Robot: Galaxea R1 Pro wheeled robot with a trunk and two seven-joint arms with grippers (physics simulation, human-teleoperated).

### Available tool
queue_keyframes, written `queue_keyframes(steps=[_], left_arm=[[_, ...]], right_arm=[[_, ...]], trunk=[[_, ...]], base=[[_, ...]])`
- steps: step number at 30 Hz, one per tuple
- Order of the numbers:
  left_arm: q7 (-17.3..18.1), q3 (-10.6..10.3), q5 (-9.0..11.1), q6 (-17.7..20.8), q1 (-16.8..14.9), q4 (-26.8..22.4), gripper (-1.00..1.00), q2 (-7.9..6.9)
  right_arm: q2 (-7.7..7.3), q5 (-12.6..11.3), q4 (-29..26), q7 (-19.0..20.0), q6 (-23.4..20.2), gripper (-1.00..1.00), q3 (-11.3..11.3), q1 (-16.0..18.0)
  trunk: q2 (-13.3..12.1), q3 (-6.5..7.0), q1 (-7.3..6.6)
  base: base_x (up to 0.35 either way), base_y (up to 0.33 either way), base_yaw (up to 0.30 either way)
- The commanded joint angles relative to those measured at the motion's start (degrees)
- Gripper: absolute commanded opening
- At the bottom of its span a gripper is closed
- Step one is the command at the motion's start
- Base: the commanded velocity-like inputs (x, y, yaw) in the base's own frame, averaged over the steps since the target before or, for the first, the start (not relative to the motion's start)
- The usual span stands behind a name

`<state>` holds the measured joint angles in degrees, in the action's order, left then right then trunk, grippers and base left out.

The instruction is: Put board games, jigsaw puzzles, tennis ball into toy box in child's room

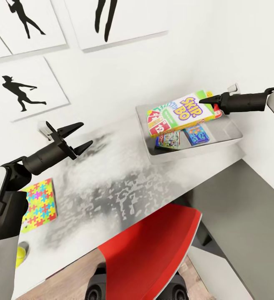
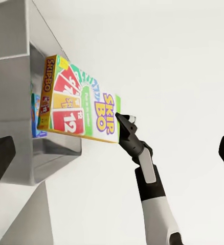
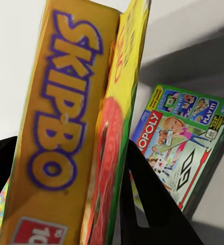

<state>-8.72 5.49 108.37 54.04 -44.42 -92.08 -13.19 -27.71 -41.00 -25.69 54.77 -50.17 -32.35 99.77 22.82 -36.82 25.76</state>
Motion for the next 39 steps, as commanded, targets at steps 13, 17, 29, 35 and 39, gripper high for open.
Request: queue_keyframes(steps=[13,17,29,35,39], left_arm=[[-0.6,0.0,0.6,0.2,0.0,0.0,1.0,0.0],[-0.6,0.0,0.6,0.2,0.0,0.0,1.0,0.0],[-0.6,0.0,0.6,0.2,0.0,0.0,1.0,0.0],[-0.5,0.0,0.6,0.2,0.1,0.0,1.0,-0.05],[-0.5,0.0,0.6,0.2,0.1,0.0,1.0,-0.07]], right_arm=[[-0.19,-0.3,0.0,0.1,-0.1,-1.0,-0.2,0.0],[-0.21,-0.3,0.0,0.1,-0.1,-1.0,-0.2,0.0],[-0.23,-0.3,-0.1,0.1,-0.1,-1.0,-0.2,0.1],[-0.32,-0.3,-0.1,0.2,0.0,-1.0,-0.1,0.1],[-0.54,-0.4,-0.3,0.1,0.3,-1.0,-0.1,0.0]], trunk=[[0.1,-1.29,0.03],[0.1,-1.66,0.03],[0.1,-2.78,0.03],[0.1,-3.33,0.03],[0.1,-3.63,0.03]], base=[[0.0,0.0,0.0],[0.0,0.0,0.0],[0.0,0.0,0.0],[0.0,0.0,0.001],[0.0,0.0,0.011]])
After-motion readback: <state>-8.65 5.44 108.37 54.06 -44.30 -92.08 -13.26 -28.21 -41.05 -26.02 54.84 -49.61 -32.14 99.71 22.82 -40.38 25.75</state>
